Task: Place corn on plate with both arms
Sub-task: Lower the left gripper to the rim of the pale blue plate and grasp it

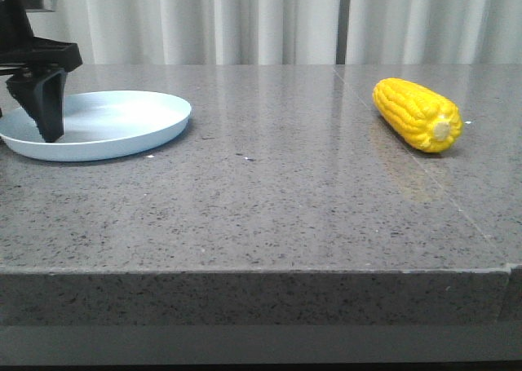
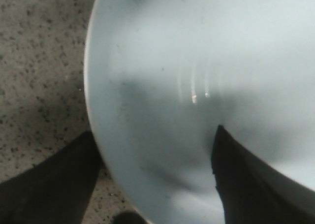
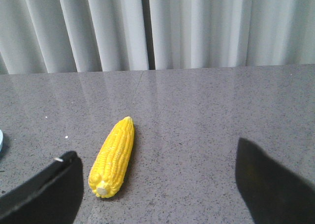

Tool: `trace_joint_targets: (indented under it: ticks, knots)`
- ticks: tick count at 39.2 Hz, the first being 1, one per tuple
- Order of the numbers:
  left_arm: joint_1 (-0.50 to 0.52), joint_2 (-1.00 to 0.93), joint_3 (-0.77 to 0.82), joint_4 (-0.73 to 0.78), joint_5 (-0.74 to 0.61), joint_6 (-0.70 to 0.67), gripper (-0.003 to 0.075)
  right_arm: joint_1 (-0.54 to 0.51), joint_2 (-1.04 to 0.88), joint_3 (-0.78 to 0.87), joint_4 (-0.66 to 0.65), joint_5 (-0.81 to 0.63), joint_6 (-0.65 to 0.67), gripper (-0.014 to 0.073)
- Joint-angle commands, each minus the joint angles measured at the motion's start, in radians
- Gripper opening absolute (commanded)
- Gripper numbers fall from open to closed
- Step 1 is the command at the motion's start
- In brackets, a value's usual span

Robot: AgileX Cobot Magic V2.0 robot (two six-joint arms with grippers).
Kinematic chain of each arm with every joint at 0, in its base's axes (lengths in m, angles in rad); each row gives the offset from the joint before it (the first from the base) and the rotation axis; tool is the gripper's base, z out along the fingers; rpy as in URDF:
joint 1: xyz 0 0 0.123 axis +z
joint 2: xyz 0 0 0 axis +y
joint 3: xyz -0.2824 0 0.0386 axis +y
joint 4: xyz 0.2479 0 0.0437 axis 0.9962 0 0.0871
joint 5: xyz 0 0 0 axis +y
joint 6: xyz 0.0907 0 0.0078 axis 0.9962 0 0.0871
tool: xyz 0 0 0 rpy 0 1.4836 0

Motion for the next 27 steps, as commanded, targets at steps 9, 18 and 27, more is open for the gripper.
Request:
trace_joint_targets:
  ticks: [9,18,27]
  knots:
    - [-0.007,-0.043,-0.032,-0.003,-0.023,-0.01,0.0165,-0.006,0.017,-0.034,0.003,-0.075,-0.002,0.0648]
    - [-0.007,-0.043,-0.032,-0.003,-0.028,-0.01,-0.0017,-0.006,0.017,-0.034,0.003,-0.075,-0.002,0.0648]
    - [-0.007,-0.047,-0.051,-0.015,-0.035,-0.01,-0.002,-0.006,0.017,-0.034,0.003,-0.075,-0.002,0.0648]
